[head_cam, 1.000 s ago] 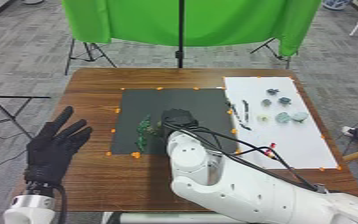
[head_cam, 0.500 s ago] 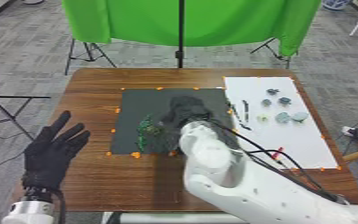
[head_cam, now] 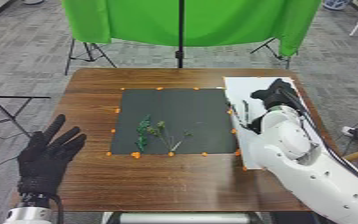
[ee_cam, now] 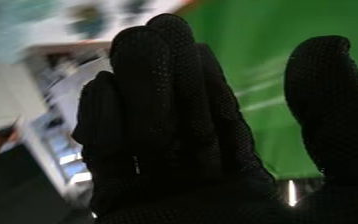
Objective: Arrange flowers
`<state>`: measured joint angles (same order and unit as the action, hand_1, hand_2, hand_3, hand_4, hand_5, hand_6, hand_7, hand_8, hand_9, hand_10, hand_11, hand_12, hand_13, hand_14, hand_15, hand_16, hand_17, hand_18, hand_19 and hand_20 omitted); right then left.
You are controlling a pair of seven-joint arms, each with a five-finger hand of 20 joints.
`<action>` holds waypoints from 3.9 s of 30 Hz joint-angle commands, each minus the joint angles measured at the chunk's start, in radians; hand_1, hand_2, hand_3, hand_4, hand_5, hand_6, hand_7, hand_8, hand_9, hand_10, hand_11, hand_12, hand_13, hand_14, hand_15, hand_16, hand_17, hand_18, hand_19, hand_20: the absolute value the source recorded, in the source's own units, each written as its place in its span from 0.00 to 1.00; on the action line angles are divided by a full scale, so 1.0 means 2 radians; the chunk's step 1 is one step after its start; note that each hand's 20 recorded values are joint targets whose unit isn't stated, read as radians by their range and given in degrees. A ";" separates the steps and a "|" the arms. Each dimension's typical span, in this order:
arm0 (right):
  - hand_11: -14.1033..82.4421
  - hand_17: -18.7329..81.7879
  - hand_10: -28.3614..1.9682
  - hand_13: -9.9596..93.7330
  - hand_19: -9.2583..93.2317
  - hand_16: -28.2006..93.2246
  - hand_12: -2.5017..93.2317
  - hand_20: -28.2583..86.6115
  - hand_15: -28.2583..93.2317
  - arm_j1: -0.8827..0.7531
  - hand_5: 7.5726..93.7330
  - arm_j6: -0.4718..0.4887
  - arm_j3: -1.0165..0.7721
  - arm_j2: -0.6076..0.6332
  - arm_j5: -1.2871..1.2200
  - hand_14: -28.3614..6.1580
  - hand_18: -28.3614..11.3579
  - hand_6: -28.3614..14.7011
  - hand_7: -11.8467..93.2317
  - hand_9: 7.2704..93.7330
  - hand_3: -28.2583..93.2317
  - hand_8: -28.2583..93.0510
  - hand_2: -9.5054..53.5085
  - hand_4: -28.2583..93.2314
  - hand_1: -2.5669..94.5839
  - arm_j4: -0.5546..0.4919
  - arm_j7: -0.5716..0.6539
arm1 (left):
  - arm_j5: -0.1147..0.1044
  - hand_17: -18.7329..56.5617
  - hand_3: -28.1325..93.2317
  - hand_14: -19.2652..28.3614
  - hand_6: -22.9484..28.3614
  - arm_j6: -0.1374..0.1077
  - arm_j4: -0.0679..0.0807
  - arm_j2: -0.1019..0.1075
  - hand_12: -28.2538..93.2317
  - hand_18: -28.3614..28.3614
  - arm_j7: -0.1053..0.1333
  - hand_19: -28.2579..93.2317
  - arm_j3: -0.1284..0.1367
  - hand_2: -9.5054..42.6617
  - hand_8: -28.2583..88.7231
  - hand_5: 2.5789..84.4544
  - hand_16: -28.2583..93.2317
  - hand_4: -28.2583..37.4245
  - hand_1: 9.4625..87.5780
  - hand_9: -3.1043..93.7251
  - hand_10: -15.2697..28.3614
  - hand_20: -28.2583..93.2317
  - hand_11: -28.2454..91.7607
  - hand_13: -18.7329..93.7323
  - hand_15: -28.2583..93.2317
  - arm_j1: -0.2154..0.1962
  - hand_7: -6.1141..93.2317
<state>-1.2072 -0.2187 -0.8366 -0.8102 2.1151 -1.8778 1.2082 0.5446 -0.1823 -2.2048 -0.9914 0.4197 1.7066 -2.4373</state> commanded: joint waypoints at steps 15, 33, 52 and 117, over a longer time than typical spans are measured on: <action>0.50 0.61 0.36 0.80 1.00 0.34 0.20 0.45 0.80 0.032 0.61 0.058 0.081 -0.037 0.067 0.41 0.07 0.52 0.21 0.78 0.83 0.14 0.02 0.03 0.37 0.051 0.010 | 0.009 0.10 0.85 1.00 0.54 -0.001 -0.001 -0.013 0.33 1.00 -0.022 0.65 0.001 0.31 0.16 0.35 0.18 0.00 0.07 0.35 0.79 0.26 0.41 0.36 0.61 -0.003 0.18; 0.55 0.64 0.35 0.80 1.00 0.36 0.22 0.53 0.84 0.100 0.62 0.152 0.156 -0.107 -0.005 0.44 0.07 0.53 0.21 0.79 0.79 0.15 0.00 0.03 0.41 0.151 0.028 | 0.013 0.10 0.85 1.00 0.54 0.003 0.002 -0.016 0.33 1.00 -0.031 0.65 -0.001 0.31 0.16 0.34 0.18 0.00 0.07 0.35 0.79 0.26 0.41 0.36 0.61 0.009 0.18; 0.52 0.74 0.60 0.93 1.00 0.40 0.32 0.64 0.81 0.088 0.98 0.026 0.156 -0.051 0.090 0.63 0.19 0.59 0.32 0.99 0.79 0.30 0.00 0.00 0.63 0.098 0.011 | 0.013 0.10 0.86 1.00 0.54 -0.001 -0.003 -0.018 0.33 1.00 -0.024 0.65 0.005 0.31 0.16 0.35 0.18 0.00 0.08 0.35 0.79 0.26 0.41 0.36 0.61 -0.003 0.18; 0.52 0.42 0.34 0.64 0.89 0.34 0.19 0.60 0.84 -0.057 0.61 0.012 -0.056 0.032 0.006 0.38 0.01 0.52 0.25 0.64 0.87 0.14 0.00 0.02 0.41 -0.052 -0.081 | -0.013 0.10 0.86 1.00 0.54 -0.010 -0.007 0.010 0.33 1.00 0.011 0.66 0.009 0.31 0.16 0.34 0.18 0.00 0.09 0.35 0.79 0.26 0.41 0.36 0.61 -0.024 0.18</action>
<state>-1.3146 -0.1327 -0.9021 -0.8896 2.1839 -2.0523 1.1134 0.5399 -0.2139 -2.2303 -0.9786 0.4041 1.7295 -2.4711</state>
